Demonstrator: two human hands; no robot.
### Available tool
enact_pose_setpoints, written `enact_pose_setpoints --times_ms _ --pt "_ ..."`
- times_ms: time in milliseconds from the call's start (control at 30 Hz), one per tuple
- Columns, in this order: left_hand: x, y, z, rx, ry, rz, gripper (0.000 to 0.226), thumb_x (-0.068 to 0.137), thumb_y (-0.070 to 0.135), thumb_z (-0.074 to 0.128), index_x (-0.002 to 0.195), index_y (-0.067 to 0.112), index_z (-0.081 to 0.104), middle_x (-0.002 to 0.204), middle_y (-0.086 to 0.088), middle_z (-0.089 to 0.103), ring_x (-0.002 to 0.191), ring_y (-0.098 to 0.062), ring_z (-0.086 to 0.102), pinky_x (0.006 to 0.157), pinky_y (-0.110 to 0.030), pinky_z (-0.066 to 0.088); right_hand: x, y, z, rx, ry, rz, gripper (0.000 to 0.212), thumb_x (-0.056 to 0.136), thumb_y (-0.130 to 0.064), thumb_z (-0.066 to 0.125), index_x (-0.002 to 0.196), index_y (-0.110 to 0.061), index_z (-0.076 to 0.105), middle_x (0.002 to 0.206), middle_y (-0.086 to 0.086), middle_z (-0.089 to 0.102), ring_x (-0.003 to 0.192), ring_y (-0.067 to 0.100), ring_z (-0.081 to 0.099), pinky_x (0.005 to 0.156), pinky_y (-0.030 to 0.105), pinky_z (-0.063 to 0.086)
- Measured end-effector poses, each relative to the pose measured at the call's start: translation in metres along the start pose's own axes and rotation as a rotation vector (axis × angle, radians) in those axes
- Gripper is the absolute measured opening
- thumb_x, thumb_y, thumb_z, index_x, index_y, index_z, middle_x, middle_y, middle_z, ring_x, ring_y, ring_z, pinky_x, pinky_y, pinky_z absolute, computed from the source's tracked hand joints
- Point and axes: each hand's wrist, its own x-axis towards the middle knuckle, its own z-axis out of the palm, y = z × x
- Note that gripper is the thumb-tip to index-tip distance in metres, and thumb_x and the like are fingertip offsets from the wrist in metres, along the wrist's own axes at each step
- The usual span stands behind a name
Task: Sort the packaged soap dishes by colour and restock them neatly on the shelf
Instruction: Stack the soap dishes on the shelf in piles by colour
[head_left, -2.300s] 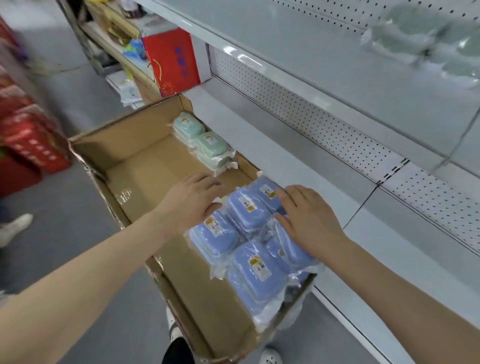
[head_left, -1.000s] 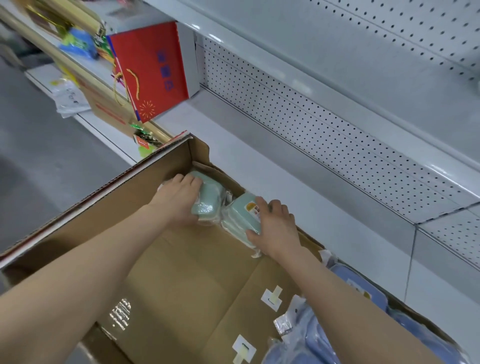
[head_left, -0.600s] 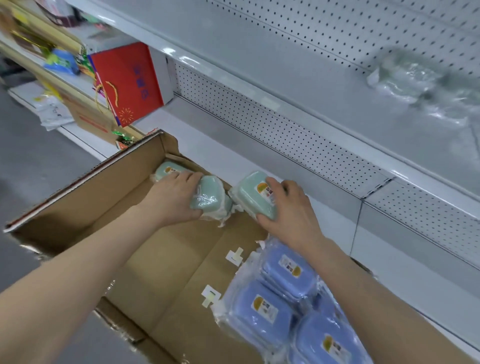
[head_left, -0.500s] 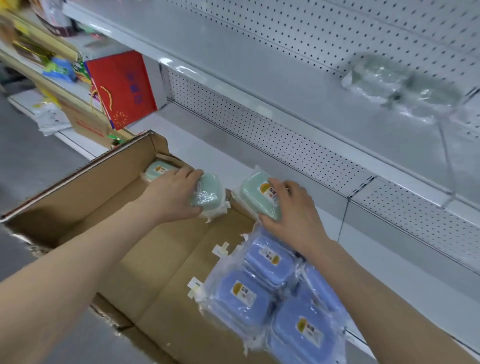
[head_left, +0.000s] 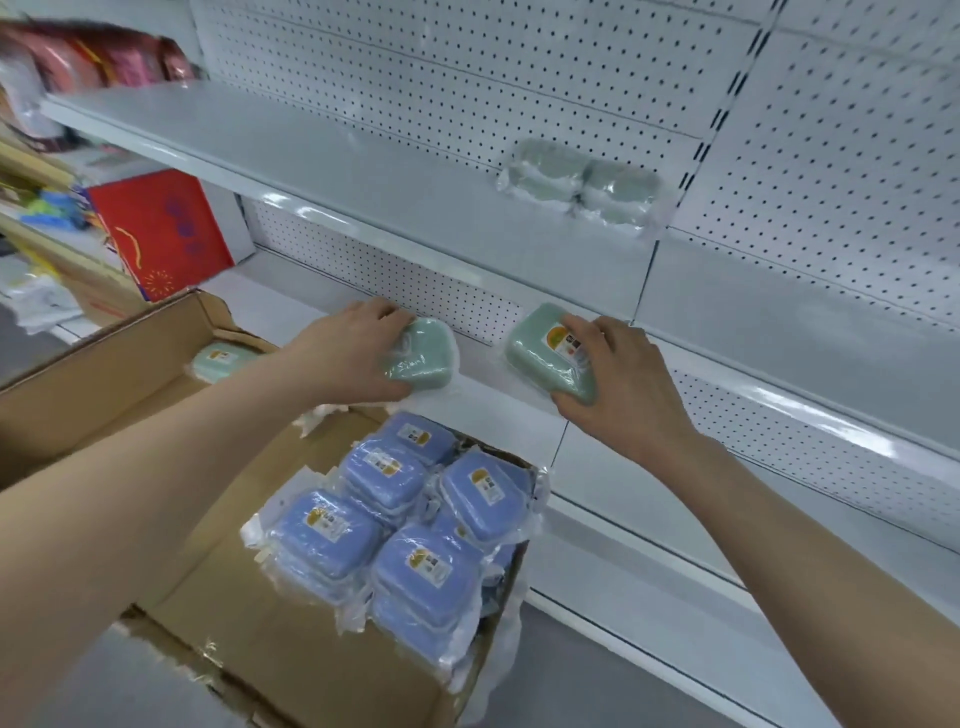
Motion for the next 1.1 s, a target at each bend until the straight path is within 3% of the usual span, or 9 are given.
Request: enact_pose_setpoints --times_ms 133,367,667,800,1100 --pt "0.03 0.022 -0.029 0.011 0.035 0.066 0.085 0.071 0.069 0.054 0.137 0.018 0.041 0.128 -0.003 0.05 0.109 -0.024 0.053 0.091 -0.04 0.049 -0.011 0.024 -0.022 -0.003 0.075 0.094 0.077 0.072 -0.035 0.074 0.141 -0.02 0.043 0.126 0.009 0.051 0.11 0.032 0.048 0.093 0.041 0.039" --pt "0.097 0.048 -0.047 -0.048 0.112 0.104 0.077 0.076 0.055 0.064 0.141 0.023 0.036 0.132 0.001 0.05 0.116 -0.022 0.051 0.095 -0.037 0.045 0.001 0.076 -0.034 -0.057 0.163 0.135 0.078 0.068 -0.031 0.075 0.14 -0.019 0.045 0.12 0.008 0.054 0.104 0.033 0.051 0.087 0.041 0.044" --pt "0.257 0.045 -0.051 0.036 0.258 0.06 0.076 0.08 0.036 0.068 0.144 0.017 0.034 0.139 -0.004 0.045 0.126 -0.027 0.041 0.101 -0.035 0.037 0.12 0.177 -0.011 -0.003 0.215 0.045 0.075 0.072 -0.028 0.075 0.14 -0.021 0.043 0.129 0.006 0.049 0.115 0.029 0.045 0.098 0.041 0.043" --pt "0.35 0.032 -0.056 0.111 0.303 0.016 0.074 0.075 0.033 0.069 0.14 0.015 0.038 0.133 -0.006 0.049 0.121 -0.028 0.045 0.103 -0.038 0.038 0.183 0.219 0.003 -0.003 0.242 -0.032 0.068 0.071 -0.026 0.072 0.135 -0.019 0.048 0.124 0.005 0.051 0.112 0.028 0.046 0.099 0.037 0.043" --pt "0.483 0.017 -0.062 0.224 0.115 -0.044 0.08 0.081 0.031 0.07 0.147 0.024 0.026 0.145 0.002 0.039 0.133 -0.023 0.035 0.107 -0.046 0.031 0.28 0.283 0.015 0.007 0.275 -0.069 0.066 0.076 -0.028 0.077 0.135 -0.019 0.049 0.126 0.005 0.051 0.116 0.027 0.044 0.1 0.035 0.041"
